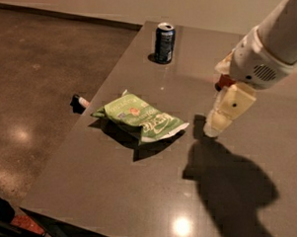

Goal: Pick green jalapeno chip bag

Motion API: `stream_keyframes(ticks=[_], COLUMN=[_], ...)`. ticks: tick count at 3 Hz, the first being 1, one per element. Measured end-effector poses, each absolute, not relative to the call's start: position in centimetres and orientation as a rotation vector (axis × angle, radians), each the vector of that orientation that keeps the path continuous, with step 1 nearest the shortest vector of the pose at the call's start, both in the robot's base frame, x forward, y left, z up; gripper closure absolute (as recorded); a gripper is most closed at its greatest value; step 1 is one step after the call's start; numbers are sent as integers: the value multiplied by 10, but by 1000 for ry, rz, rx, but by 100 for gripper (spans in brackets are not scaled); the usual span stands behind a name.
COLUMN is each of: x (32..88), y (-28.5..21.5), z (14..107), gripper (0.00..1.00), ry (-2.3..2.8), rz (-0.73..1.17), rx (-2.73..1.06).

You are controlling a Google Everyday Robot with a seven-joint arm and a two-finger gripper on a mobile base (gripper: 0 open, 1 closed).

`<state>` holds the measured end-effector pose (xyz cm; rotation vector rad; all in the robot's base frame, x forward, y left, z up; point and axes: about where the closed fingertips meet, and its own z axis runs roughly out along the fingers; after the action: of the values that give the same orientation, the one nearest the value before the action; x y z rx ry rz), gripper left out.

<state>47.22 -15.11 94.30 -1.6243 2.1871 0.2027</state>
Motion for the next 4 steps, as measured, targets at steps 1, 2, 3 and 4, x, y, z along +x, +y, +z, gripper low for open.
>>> stream_keyframes(ticks=[1, 2, 3, 4], x=[472, 474, 476, 474], y=[-112, -74, -35, -19], z=[925, 900, 874, 860], gripper=[0, 0, 0, 0], ry=[2155, 2119, 2089, 2084], rz=[311, 377, 412, 416], rx=[-1605, -1608, -1642, -1689])
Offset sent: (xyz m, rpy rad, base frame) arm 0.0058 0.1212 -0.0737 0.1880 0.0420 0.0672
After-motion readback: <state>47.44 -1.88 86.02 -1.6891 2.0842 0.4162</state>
